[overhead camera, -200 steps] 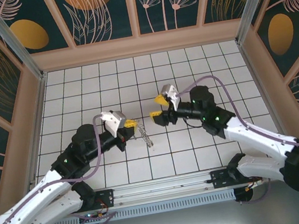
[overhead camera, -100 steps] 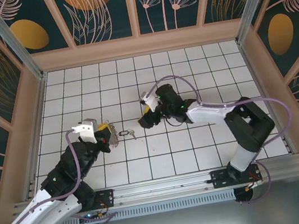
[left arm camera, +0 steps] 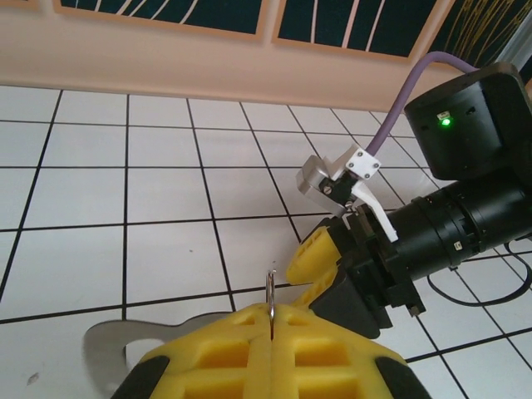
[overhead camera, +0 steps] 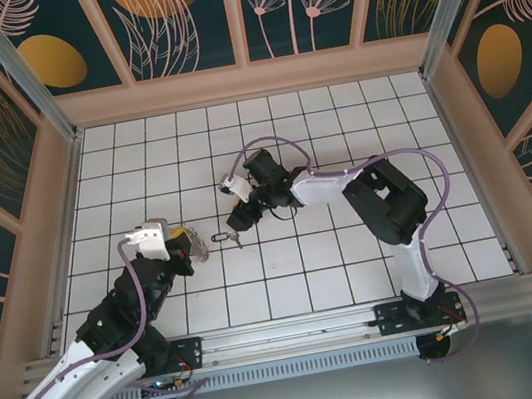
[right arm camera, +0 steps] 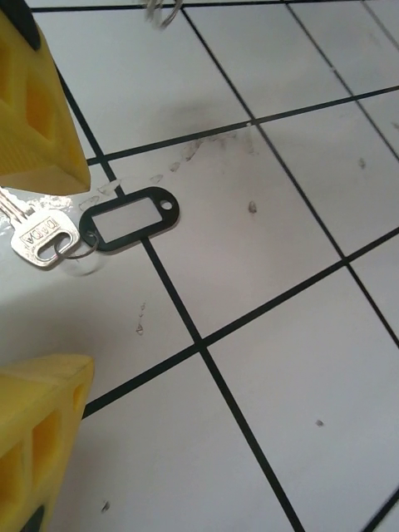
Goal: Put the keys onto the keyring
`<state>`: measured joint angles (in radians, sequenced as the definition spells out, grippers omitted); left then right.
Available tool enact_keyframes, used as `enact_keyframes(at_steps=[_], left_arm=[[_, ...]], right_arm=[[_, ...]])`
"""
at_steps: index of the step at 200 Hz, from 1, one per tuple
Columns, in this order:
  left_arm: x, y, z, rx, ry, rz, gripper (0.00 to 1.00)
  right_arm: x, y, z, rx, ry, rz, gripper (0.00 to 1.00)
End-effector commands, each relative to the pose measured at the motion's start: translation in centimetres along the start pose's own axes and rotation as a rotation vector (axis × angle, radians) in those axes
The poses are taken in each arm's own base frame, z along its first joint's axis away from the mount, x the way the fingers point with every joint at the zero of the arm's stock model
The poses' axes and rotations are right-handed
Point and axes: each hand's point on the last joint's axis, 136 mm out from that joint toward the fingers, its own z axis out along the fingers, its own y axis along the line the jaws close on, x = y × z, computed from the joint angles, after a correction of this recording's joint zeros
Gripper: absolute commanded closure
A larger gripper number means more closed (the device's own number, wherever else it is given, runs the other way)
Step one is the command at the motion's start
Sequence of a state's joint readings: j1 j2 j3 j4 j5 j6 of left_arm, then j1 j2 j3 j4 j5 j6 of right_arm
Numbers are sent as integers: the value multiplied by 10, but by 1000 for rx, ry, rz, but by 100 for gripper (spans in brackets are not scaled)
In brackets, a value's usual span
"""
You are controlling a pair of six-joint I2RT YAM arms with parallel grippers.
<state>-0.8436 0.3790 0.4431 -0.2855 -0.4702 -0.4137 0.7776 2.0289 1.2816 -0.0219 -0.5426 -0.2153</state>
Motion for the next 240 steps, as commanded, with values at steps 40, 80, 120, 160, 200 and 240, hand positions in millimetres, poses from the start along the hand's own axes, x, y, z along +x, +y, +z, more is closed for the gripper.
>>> enact_keyframes(at_steps=[40,80,120,160,200,240], left_arm=[[-9,0,0,1,-57,-15,100],[-11,-1,2,2,-70,-12,100],[-13,0,1,-2,-79,-7,100],[-15,0,-1,1,-85,2,100],[-14,1,-1,-1,-86,13,100],[-14,2,-2,-10,-80,21,100]], right_arm=[[20,10,21,-67,122,-28,54],[25,12,32,-67,163,-41,60],[29,13,37,-69,186,-49,68],[32,17,39,-65,191,-55,73],[32,18,42,-70,190,-56,76],[35,21,44,-70,201,-59,83]])
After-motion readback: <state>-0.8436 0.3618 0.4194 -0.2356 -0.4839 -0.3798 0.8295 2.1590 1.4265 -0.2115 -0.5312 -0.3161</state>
